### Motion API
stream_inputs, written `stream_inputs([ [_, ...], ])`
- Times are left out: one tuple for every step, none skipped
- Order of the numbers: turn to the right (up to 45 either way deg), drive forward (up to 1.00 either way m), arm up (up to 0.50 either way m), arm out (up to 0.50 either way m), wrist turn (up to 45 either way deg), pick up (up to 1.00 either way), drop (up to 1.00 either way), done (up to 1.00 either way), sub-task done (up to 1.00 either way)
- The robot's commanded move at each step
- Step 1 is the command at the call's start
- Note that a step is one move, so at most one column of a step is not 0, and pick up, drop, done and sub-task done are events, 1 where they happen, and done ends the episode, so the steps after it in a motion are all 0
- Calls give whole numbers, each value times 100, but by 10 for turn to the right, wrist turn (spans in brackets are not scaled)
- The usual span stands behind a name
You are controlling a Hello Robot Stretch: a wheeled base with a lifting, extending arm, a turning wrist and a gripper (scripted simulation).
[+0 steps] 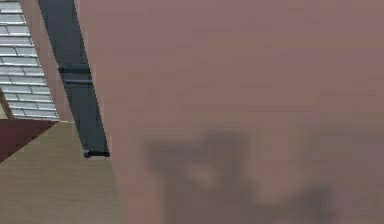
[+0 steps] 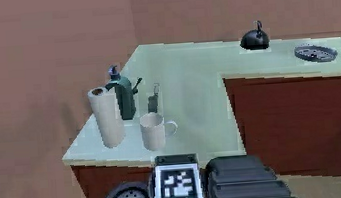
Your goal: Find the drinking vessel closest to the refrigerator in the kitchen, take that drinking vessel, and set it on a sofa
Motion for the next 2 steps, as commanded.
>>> stream_inputs([
  [0,0,0,20,0,0,0,0,0],
  [0,0,0,0,450,0,0,0,0],
])
